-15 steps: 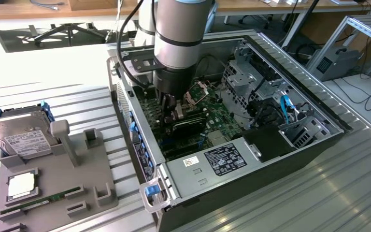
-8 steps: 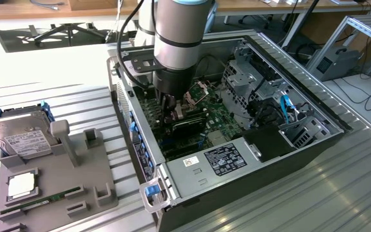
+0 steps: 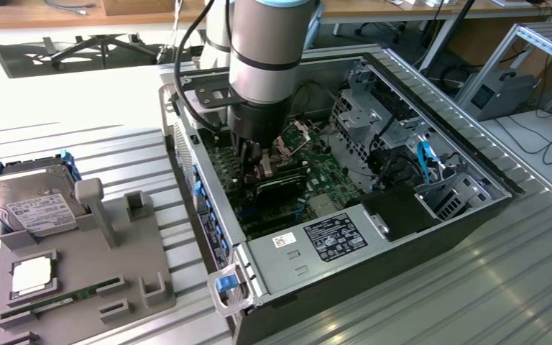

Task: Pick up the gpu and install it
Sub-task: 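Press down on the gpu until it lock into place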

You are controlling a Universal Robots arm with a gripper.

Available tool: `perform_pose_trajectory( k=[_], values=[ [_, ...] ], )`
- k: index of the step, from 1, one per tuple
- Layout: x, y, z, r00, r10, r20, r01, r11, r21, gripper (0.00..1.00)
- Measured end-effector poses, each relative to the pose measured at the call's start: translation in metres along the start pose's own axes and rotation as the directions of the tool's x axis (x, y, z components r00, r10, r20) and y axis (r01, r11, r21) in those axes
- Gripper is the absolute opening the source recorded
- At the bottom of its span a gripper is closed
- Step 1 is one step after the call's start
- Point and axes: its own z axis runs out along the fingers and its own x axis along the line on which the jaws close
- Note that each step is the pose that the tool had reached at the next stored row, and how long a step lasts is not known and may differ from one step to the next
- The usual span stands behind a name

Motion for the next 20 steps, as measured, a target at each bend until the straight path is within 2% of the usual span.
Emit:
perform_pose_trajectory(
  k=[5, 7, 11, 13, 16, 20],
  values=[
    [0.000, -0.0005, -0.0008, 1.0000, 0.000, 0.0006, 0.000, 1.0000, 0.0005, 0.11],
    [0.000, -0.0009, -0.0039, 1.0000, 0.000, 0.0018, 0.000, 1.0000, 0.0014, 0.11],
    [0.000, -0.0013, -0.0113, 1.0000, 0.000, 0.0000, 0.000, 1.0000, 0.0003, 0.11],
    [0.000, -0.0029, -0.0119, 1.0000, 0.000, 0.0001, 0.000, 1.0000, 0.0002, 0.11],
    [0.000, -0.0123, -0.0123, 1.0000, 0.000, -0.0002, 0.000, 1.0000, -0.0051, 0.11],
    [0.000, -0.0310, -0.0128, 1.0000, -0.001, -0.0006, 0.001, 0.9998, -0.0183, 0.11]
  ],
)
